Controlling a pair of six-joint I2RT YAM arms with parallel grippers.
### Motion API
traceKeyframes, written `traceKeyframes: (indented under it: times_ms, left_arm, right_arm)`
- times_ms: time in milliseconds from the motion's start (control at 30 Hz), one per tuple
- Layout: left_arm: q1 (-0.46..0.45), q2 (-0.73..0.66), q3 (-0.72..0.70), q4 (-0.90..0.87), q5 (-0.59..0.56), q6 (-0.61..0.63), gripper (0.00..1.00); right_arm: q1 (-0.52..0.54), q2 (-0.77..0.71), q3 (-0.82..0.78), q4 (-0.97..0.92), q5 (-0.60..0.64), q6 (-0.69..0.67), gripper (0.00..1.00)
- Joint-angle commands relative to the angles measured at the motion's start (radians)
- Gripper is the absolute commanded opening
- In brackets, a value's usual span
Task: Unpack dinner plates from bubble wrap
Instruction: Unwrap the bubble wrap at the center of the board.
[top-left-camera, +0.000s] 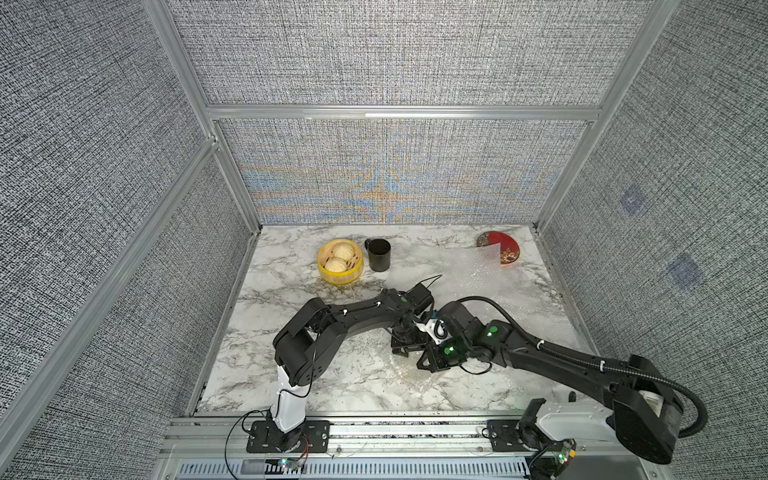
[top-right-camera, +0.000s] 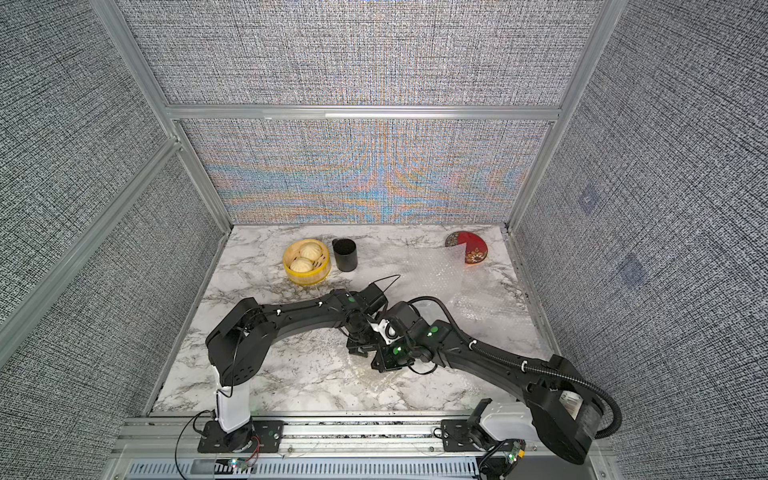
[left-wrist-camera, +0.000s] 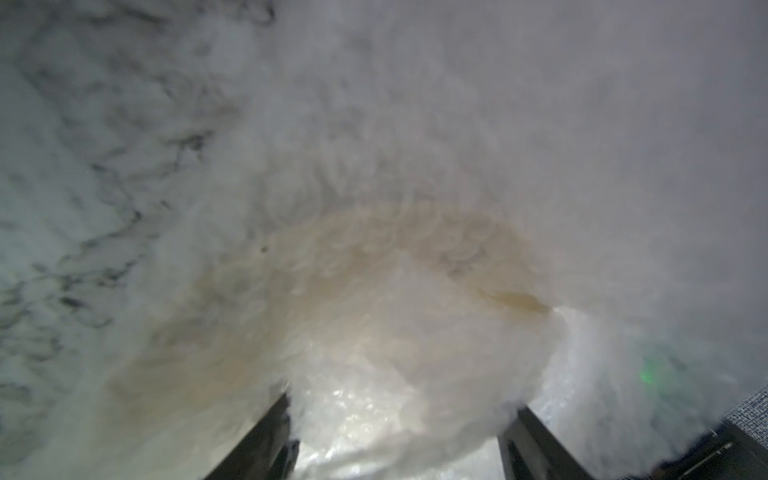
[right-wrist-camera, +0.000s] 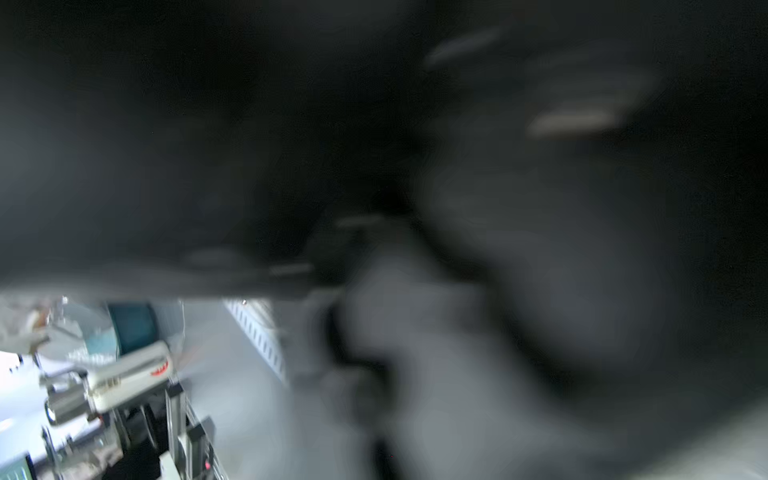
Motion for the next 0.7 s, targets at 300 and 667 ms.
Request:
traceKeyframes:
  times_ms: [300, 667]
  left_arm:
    - [-0.002, -0.008, 0.011, 0.002, 0.002, -0.006, 0.72]
    - [-0.001, -0.062, 0.123, -0.084, -0.038, 0.019, 0.75]
  right_arm:
    - [-0.084, -0.200, -0.062, -0.146, 0.052, 0.027, 0.43]
    - [-0.168, -0.228, -0.196, 0.006, -0.015, 0.075, 0.43]
